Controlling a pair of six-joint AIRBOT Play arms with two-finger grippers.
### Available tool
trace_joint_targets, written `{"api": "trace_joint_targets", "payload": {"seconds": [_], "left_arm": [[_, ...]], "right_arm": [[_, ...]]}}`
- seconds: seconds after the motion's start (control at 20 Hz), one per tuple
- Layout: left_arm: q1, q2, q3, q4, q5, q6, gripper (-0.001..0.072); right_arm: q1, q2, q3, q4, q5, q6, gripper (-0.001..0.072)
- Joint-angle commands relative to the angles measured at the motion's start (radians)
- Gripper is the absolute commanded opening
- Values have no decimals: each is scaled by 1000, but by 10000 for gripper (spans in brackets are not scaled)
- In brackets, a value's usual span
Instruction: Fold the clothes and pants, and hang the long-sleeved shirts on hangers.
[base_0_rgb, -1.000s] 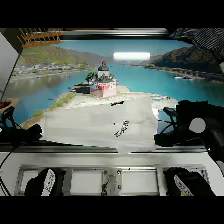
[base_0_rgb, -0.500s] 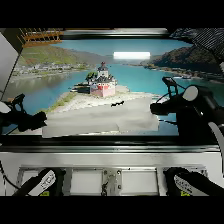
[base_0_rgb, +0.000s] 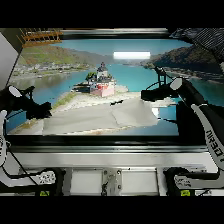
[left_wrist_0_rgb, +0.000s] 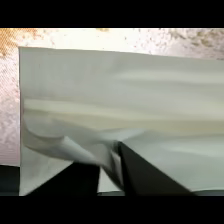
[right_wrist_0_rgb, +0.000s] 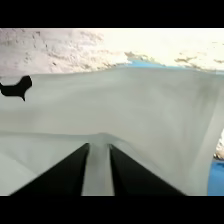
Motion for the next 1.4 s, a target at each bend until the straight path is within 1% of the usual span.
{"api": "trace_joint_targets", "payload": {"seconds": [0.0,0.05,0.15,0.25,0.3,0.35,0.4,0.45,0.5,0.55,0.75,0.85,1.0,1.1,1.15,1.2,1.25,1.35], "left_arm": [[2,-21,25,-37,78,-13,564],[12,-3,37,-72,102,-20,564],[34,52,69,-122,124,-19,564],[53,121,74,-126,119,-19,562],[55,151,73,-127,101,-19,490],[55,174,72,-127,78,-2,278],[52,200,57,-132,72,8,95],[40,227,29,-131,80,8,4],[23,248,-2,-137,88,7,4],[1,268,-39,-138,101,7,4],[-159,323,-198,-138,170,-14,5],[-247,329,-245,-138,222,-24,4],[-366,303,-252,-138,257,-59,4],[-419,273,-238,-138,265,-66,4],[-439,253,-223,-138,257,-66,4],[-459,235,-206,-138,254,-66,4],[-475,216,-190,-138,255,-66,4],[-505,183,-159,-138,254,-67,4]], "right_arm": [[0,-31,7,176,-134,-60,603],[-3,-30,20,190,-145,-59,630],[-38,-12,47,182,-115,-63,630],[-113,18,47,168,-25,-115,630],[-153,22,44,148,40,-129,630],[-193,22,32,123,102,-136,630],[-232,22,7,88,145,-135,631],[-266,21,-26,57,166,-136,639],[-297,19,-68,39,167,-139,695],[-323,10,-107,45,164,-144,714],[-345,-64,-185,61,166,-165,715],[-324,-107,-186,140,167,-205,714],[-263,-139,-186,288,164,-270,712],[-211,-148,-186,310,164,-269,710],[-184,-151,-186,314,164,-269,698],[-163,-153,-186,315,164,-269,595],[-144,-153,-186,315,164,-269,410],[-131,-150,-185,315,159,-268,78]]}}
